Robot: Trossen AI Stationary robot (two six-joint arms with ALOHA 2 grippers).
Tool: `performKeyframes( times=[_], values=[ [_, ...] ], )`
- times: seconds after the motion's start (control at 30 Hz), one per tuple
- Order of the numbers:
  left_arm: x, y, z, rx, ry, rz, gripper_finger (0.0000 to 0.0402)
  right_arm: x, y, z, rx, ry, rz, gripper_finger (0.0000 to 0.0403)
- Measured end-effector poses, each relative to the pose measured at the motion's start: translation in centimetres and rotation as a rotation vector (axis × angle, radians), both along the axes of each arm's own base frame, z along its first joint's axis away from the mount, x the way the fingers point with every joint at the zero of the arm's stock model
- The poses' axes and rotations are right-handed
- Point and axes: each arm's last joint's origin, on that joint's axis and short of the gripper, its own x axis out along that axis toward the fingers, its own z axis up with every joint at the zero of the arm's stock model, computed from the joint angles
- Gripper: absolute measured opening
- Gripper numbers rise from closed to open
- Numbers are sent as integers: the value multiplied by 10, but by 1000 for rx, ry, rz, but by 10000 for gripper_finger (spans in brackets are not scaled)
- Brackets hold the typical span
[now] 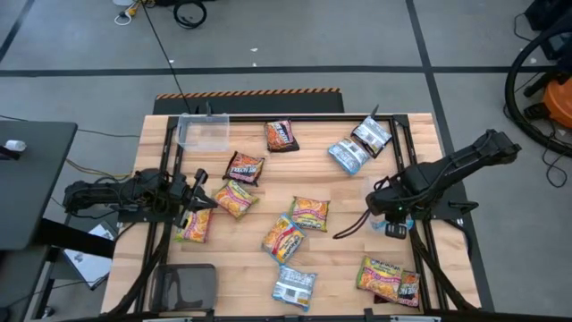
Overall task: Sort Maruchan noodles
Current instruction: Put the blue noodle pack into the bottom transparent bin
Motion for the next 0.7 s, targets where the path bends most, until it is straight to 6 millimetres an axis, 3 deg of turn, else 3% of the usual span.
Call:
performKeyframes(
  times=[0.27, 0.53, 0.7],
  values=[
    [0, 1, 2, -5, -17, 39, 25, 0, 0, 0, -7, -10, 33, 39],
    [-3, 2, 18, -50, -179, 49, 25, 0, -1, 0, -52, -32, 54, 65],
    [-10, 2, 34, -292, -296, -24, 25, 0, -1, 0, -62, -36, 59, 95]
  ],
)
